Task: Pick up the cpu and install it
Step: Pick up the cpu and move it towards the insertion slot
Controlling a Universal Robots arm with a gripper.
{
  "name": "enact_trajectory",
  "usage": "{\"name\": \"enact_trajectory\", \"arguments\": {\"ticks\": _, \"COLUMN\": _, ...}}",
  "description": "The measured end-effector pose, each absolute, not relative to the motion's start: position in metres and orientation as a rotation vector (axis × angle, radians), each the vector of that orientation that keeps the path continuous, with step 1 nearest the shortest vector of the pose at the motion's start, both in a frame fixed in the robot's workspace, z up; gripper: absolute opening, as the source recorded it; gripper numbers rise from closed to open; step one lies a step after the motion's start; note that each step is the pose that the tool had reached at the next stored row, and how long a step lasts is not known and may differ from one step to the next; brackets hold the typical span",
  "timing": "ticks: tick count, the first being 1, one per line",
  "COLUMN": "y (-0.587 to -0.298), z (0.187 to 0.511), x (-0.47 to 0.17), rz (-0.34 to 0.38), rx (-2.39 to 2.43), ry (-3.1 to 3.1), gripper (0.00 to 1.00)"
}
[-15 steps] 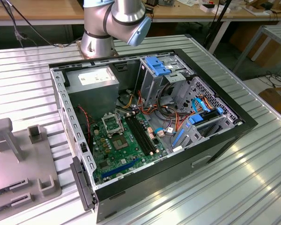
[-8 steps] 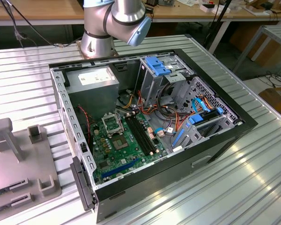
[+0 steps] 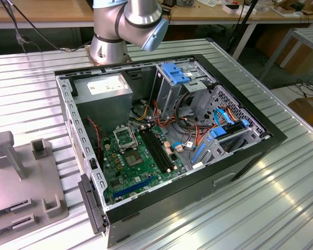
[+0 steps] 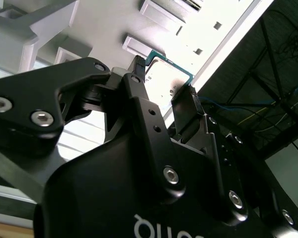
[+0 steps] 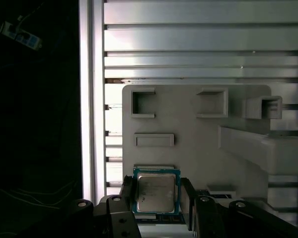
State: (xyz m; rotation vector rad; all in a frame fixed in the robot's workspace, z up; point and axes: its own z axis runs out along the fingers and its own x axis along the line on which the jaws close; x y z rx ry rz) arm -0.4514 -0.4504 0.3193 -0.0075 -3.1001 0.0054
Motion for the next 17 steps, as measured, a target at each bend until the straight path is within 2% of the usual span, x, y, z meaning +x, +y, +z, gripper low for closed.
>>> {"name": "enact_trajectory", "arguments": {"ticks": 17, "y": -0.4504, "z": 0.3235, "x": -0.4514, "rz": 0.005, "rx": -0.007, "ry": -3.100, "gripper": 0.47}}
